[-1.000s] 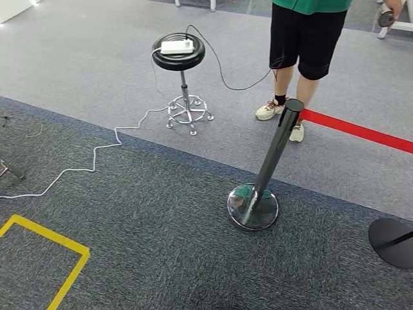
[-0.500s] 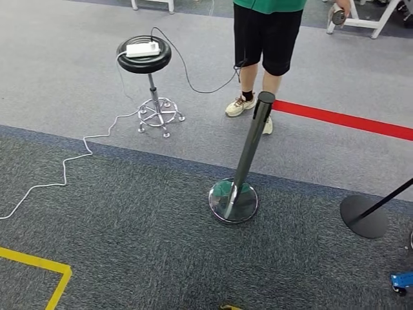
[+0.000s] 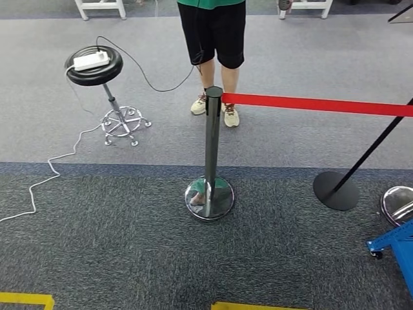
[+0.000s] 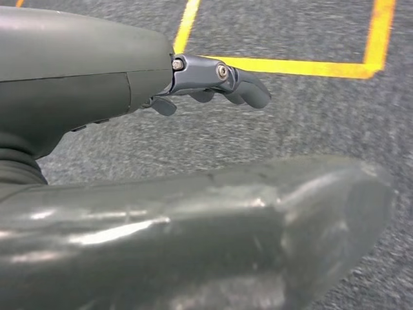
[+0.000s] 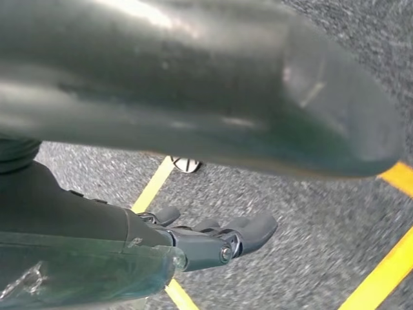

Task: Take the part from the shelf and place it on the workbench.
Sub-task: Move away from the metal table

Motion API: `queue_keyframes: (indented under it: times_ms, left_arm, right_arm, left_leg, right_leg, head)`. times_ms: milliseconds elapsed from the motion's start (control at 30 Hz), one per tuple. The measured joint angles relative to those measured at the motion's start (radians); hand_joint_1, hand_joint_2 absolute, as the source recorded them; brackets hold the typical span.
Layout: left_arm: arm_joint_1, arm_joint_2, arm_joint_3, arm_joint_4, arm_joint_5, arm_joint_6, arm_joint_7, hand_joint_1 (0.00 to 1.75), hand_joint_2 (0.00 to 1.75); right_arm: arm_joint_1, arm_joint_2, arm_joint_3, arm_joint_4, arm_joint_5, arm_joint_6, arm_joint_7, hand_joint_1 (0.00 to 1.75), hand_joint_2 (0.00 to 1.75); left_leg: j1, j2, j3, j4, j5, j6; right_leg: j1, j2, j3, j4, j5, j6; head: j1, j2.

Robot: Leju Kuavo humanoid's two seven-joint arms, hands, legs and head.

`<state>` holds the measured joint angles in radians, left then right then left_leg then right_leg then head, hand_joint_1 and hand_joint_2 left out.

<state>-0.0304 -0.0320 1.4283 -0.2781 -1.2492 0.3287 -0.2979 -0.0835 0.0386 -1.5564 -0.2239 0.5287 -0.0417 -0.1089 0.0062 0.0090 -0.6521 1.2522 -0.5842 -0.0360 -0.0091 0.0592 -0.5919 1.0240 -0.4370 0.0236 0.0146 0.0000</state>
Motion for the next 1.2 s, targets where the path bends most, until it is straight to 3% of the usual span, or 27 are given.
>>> queue_keyframes:
  times_ms: [33,100,167,233,300,367,433,467,500,533,600,667,733,800,833,900,933,967,1000,1033,1100,1167,1200]
  left_arm:
    - [0.000,0.001,0.000,0.000,-0.002,0.001,0.001,0.00,0.00]
    - [-0.001,0.003,0.001,0.000,-0.006,0.002,0.004,0.00,0.00]
    - [-0.003,0.006,0.001,0.000,-0.007,0.003,0.007,0.00,0.00]
    - [-0.006,0.008,0.001,0.000,-0.013,0.007,0.012,0.00,0.00]
    - [-0.007,0.010,0.000,0.000,-0.026,0.016,0.022,0.00,0.00]
    - [-0.002,0.014,0.000,0.000,-0.037,0.024,0.032,0.00,0.00]
    - [0.002,0.017,0.000,0.000,-0.040,0.026,0.038,0.00,0.00]
    - [0.002,0.018,0.000,0.000,-0.041,0.027,0.040,0.00,0.00]
    - [0.001,0.019,0.000,0.000,-0.041,0.027,0.041,0.00,0.00]
    - [0.001,0.020,0.000,0.000,-0.042,0.027,0.041,0.00,0.00]
    - [0.001,0.020,0.000,0.000,-0.043,0.027,0.041,0.00,0.00]
    - [-0.001,0.021,0.000,0.000,-0.044,0.027,0.041,0.00,0.00]
    - [-0.006,0.021,0.000,0.000,-0.045,0.027,0.041,0.00,0.00]
    - [-0.008,0.020,-0.001,0.000,-0.046,0.027,0.040,0.00,0.00]
    - [-0.007,0.020,-0.001,0.000,-0.047,0.027,0.040,0.00,0.00]
    - [-0.005,0.019,-0.001,0.000,-0.047,0.027,0.039,0.00,0.00]
    - [-0.004,0.019,-0.001,0.000,-0.047,0.027,0.039,0.00,0.00]
    - [-0.004,0.018,-0.001,0.000,-0.048,0.027,0.038,0.00,0.00]
    - [-0.003,0.018,-0.001,0.000,-0.048,0.027,0.036,0.00,0.00]
    - [-0.003,0.017,-0.001,0.000,-0.049,0.027,0.034,0.00,0.00]
    - [-0.003,0.016,-0.001,0.000,-0.051,0.026,0.029,0.00,0.00]
    - [-0.003,0.015,-0.001,0.000,-0.053,0.024,0.025,0.00,0.00]
    - [-0.003,0.013,-0.001,0.000,-0.055,0.024,0.024,0.00,0.00]
  right_arm:
    - [0.000,-0.001,0.000,0.000,-0.002,-0.002,0.000,0.00,0.00]
    - [-0.001,-0.003,0.000,0.000,-0.003,-0.005,0.000,0.00,0.00]
    - [0.000,-0.005,0.000,0.000,-0.003,-0.006,0.000,0.00,0.00]
    - [0.006,-0.006,0.000,0.000,-0.003,-0.007,0.001,0.00,0.00]
    - [0.009,-0.008,0.000,0.000,-0.006,-0.009,0.001,0.00,0.00]
    - [0.004,-0.010,0.000,0.000,-0.010,-0.011,0.001,0.00,0.00]
    - [0.001,-0.012,0.000,0.000,-0.016,-0.012,0.000,0.00,0.00]
    - [0.002,-0.013,0.000,0.000,-0.020,-0.012,0.000,0.00,0.00]
    - [0.003,-0.015,0.000,0.000,-0.026,-0.012,0.000,0.00,0.00]
    - [0.004,-0.016,0.000,0.000,-0.033,-0.012,-0.001,0.00,0.00]
    - [0.002,-0.020,0.000,0.000,-0.046,-0.012,-0.003,0.00,0.00]
    - [-0.001,-0.021,0.000,0.000,-0.053,-0.012,-0.004,0.00,0.00]
    - [-0.001,-0.023,0.000,0.000,-0.058,-0.012,-0.006,0.00,0.00]
    - [0.000,-0.024,0.000,0.000,-0.067,-0.012,-0.010,0.00,0.00]
    - [-0.001,-0.024,0.000,0.000,-0.074,-0.012,-0.013,0.00,0.00]
    - [-0.004,-0.025,0.000,0.000,-0.087,-0.012,-0.016,0.00,0.00]
    - [-0.003,-0.026,0.000,0.000,-0.094,-0.013,-0.017,0.00,0.00]
    - [-0.003,-0.026,0.000,0.000,-0.102,-0.014,-0.018,0.00,0.00]
    - [-0.002,-0.027,0.000,0.000,-0.111,-0.015,-0.019,0.00,0.00]
    - [-0.002,-0.027,0.000,0.000,-0.119,-0.016,-0.020,0.00,0.00]
    - [-0.003,-0.028,0.000,0.000,-0.134,-0.017,-0.024,0.00,0.00]
    - [-0.004,-0.030,0.000,0.000,-0.143,-0.017,-0.028,0.00,0.00]
    - [-0.002,-0.031,0.000,0.000,-0.145,-0.017,-0.029,0.00,0.00]
  left_leg:
    - [0.001,-0.009,0.023,-0.056,0.039,0.003]
    - [0.005,-0.055,0.080,-0.186,0.098,0.006]
    - [0.006,-0.085,0.105,-0.247,0.110,0.010]
    - [0.003,-0.068,0.108,-0.254,0.112,0.023]
    - [0.003,-0.046,0.111,-0.260,0.118,0.038]
    - [-0.001,-0.021,0.112,-0.263,0.118,0.047]
    - [-0.004,0.006,0.113,-0.262,0.117,0.050]
    - [-0.005,0.017,0.113,-0.262,0.115,0.051]
    - [-0.006,0.028,0.116,-0.262,0.114,0.050]
    - [-0.006,0.039,0.119,-0.262,0.112,0.048]
    - [-0.009,0.058,0.128,-0.261,0.104,0.041]
    - [-0.013,0.072,0.133,-0.259,0.099,0.030]
    - [-0.011,0.083,0.137,-0.262,0.098,0.019]
    - [-0.008,0.062,0.131,-0.242,0.078,0.006]
    - [-0.006,0.041,0.115,-0.203,0.052,0.001]
    - [-0.004,0.009,0.052,-0.073,-0.013,-0.004]
    - [-0.004,0.005,0.020,-0.012,-0.034,-0.006]
    - [-0.003,0.004,0.000,0.022,-0.036,-0.007]
    - [-0.001,0.003,-0.004,0.018,-0.017,-0.007]
    - [0.001,-0.002,0.011,-0.021,0.017,-0.008]
    - [0.012,-0.044,0.067,-0.150,0.088,-0.011]
    - [0.018,-0.088,0.103,-0.235,0.112,-0.008]
    - [0.017,-0.094,0.108,-0.249,0.111,-0.002]
  right_leg:
    - [-0.001,0.013,0.000,0.000,0.001,0.002]
    - [-0.001,0.038,-0.003,0.003,0.003,0.008]
    - [-0.002,0.060,-0.009,0.002,0.007,0.020]
    - [-0.006,0.073,-0.016,-0.004,0.011,0.034]
    - [-0.005,0.033,-0.034,0.027,-0.009,0.042]
    - [-0.002,-0.026,-0.084,0.139,-0.070,0.045]
    - [-0.002,-0.046,-0.141,0.262,-0.122,0.048]
    - [-0.002,-0.049,-0.149,0.284,-0.124,0.048]
    - [-0.002,-0.052,-0.133,0.261,-0.106,0.048]
    - [-0.002,-0.058,-0.099,0.203,-0.075,0.046]
    - [0.000,-0.094,-0.018,0.062,-0.023,0.040]
    - [0.005,-0.110,0.014,0.002,-0.009,0.029]
    - [0.006,-0.091,0.010,-0.001,-0.007,0.016]
    - [0.003,-0.073,0.011,-0.006,-0.002,0.005]
    - [0.000,-0.064,0.013,-0.009,0.002,0.000]
    - [-0.001,-0.043,0.011,-0.010,0.004,-0.005]
    - [-0.001,-0.032,0.010,-0.010,0.005,-0.005]
    - [-0.001,-0.019,0.010,-0.010,0.005,-0.005]
    - [-0.001,-0.007,0.010,-0.009,0.005,-0.004]
    - [-0.002,0.005,0.010,-0.009,0.006,-0.003]
    - [-0.003,0.030,0.008,-0.006,0.008,0.005]
    - [-0.004,0.054,0.000,-0.004,0.010,0.018]
    - [-0.005,0.065,-0.006,-0.005,0.013,0.026]
  head:
    - [0.000,0.000]
    - [-0.002,0.000]
    - [-0.003,0.000]
    - [-0.003,0.000]
    - [0.001,0.000]
    - [0.008,0.000]
    - [0.010,0.000]
    - [0.010,0.000]
    - [0.011,0.000]
    - [0.011,0.000]
    - [0.012,0.000]
    - [0.011,0.000]
    - [0.010,0.000]
    - [0.008,0.000]
    - [0.006,0.000]
    - [0.003,0.000]
    - [0.002,0.000]
    - [0.001,0.000]
    - [0.001,0.000]
    - [0.001,0.000]
    - [-0.001,0.000]
    - [-0.004,0.000]
    - [-0.005,0.000]
